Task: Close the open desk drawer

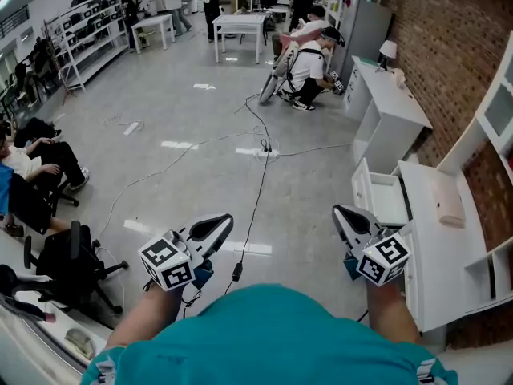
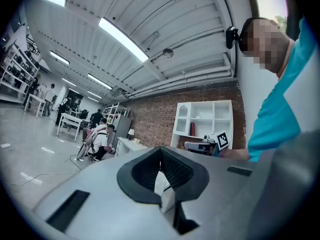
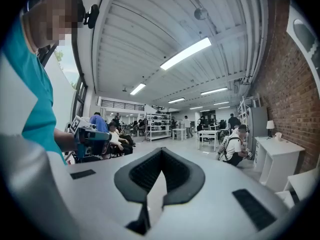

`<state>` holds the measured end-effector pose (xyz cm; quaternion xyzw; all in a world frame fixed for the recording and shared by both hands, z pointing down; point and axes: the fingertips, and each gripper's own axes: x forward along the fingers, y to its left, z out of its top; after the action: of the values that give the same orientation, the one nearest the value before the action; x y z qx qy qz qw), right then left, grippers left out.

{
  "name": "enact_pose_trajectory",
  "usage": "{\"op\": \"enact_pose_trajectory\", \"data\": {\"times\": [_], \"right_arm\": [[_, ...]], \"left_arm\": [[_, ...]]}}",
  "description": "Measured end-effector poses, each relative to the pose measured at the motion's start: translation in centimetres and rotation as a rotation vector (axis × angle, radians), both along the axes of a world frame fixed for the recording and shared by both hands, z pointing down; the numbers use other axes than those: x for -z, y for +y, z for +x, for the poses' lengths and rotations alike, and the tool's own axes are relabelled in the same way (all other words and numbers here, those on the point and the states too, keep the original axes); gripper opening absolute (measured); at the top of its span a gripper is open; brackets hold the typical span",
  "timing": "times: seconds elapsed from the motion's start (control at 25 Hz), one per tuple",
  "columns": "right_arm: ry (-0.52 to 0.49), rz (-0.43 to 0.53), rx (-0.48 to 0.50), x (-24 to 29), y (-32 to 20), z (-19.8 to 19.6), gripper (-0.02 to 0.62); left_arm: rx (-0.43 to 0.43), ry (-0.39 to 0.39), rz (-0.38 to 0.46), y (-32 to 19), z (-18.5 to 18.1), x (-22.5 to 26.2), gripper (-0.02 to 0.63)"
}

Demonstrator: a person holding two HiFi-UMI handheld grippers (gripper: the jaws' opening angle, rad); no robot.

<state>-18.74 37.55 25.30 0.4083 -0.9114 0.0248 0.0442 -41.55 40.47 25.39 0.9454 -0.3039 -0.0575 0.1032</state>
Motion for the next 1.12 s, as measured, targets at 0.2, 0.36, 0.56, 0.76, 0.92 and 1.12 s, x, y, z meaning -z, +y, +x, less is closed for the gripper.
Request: {"op": "enact_pose_trajectory", "data": {"times": [0.2,0.36,0.56,0.76,0.92,1.12], "right_arm": [[-0.010,-0.002,-0.012,0.1,-0.3,1.3,0.021],[-0.014,0.001,-0.003,0.2,-0.4,2.6,0.021],[-0.005,0.009,0.003,-0.3,-0.4,5.7,0.021],[0.002,-0.004,-0.002,-0.8,-0.5,8.7,0.021],[0.003,-0.003,0.009,-1.2,-0.8,11.0,0.021],[-0.006,-0.011,0.010,-1.5,-2.2,13.1,0.021]], "left_arm": [[-0.010,-0.009,0.006,-0.3,1.4,0.1,0.015],[-0.013,-0.013,0.001,-0.6,3.2,0.2,0.015],[-0.028,-0.022,-0.002,-1.0,6.9,0.3,0.015],[-0.056,-0.033,0.009,-1.5,11.0,0.4,0.015],[-0.070,-0.040,0.011,-1.9,13.9,0.5,0.015],[-0.088,-0.045,-0.001,-3.3,16.2,0.3,0.015]]}}
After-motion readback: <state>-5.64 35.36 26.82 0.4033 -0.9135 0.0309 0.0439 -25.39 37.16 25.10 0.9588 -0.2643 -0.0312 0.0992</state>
